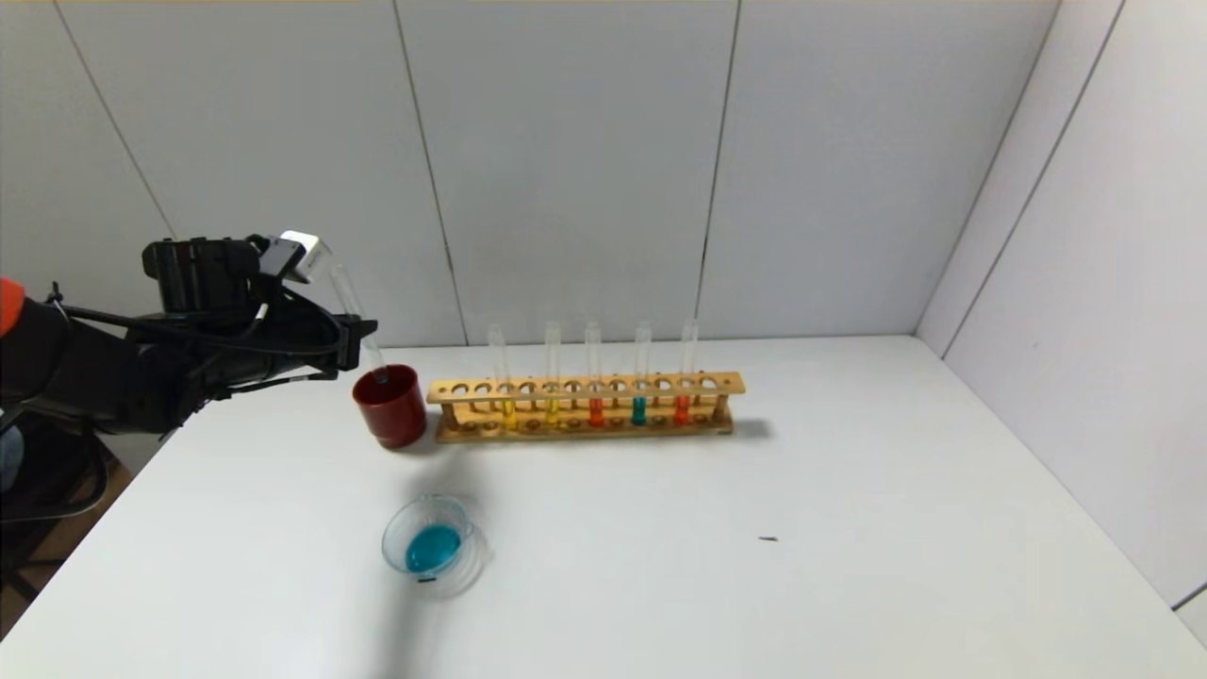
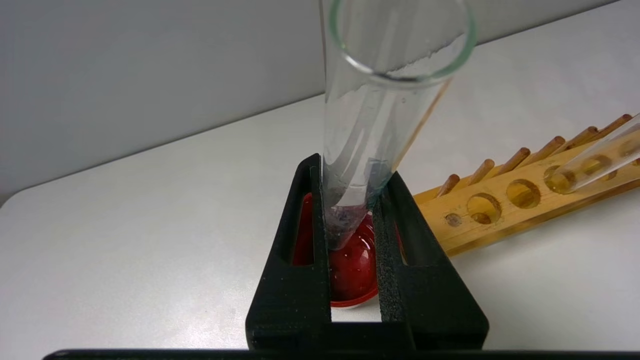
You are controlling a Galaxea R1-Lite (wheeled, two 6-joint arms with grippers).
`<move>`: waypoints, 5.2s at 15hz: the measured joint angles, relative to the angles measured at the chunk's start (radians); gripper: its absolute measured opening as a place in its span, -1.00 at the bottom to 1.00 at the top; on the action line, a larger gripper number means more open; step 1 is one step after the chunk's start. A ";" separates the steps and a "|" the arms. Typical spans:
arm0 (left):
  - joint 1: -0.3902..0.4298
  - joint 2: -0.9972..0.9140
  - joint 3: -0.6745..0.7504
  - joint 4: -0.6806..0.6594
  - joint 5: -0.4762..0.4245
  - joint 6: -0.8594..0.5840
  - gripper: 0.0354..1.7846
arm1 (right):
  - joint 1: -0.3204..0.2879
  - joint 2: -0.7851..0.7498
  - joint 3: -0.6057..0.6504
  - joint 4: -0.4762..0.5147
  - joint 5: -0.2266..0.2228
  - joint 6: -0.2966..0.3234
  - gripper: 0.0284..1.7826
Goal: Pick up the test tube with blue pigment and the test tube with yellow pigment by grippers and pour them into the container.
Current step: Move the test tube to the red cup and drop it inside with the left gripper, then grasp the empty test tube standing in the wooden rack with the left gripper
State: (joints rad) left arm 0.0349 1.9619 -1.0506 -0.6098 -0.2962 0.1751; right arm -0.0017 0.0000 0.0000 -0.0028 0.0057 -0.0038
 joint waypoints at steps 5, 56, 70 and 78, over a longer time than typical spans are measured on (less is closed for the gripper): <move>-0.017 0.044 -0.001 -0.004 0.002 0.003 -0.69 | 0.000 0.000 0.000 0.000 0.000 0.000 0.96; -0.286 0.086 0.124 -0.203 0.017 -0.223 0.96 | 0.000 0.000 0.000 0.000 0.000 0.000 0.96; -0.323 0.262 -0.100 -0.107 0.057 -0.199 0.53 | 0.000 0.000 0.000 0.000 0.000 0.000 0.96; -0.332 0.269 -0.107 -0.111 0.080 -0.183 -0.68 | 0.000 0.000 0.000 0.000 0.000 0.000 0.96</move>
State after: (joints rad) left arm -0.2972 2.2309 -1.1574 -0.7211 -0.2164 -0.0081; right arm -0.0017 0.0000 0.0000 -0.0028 0.0057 -0.0038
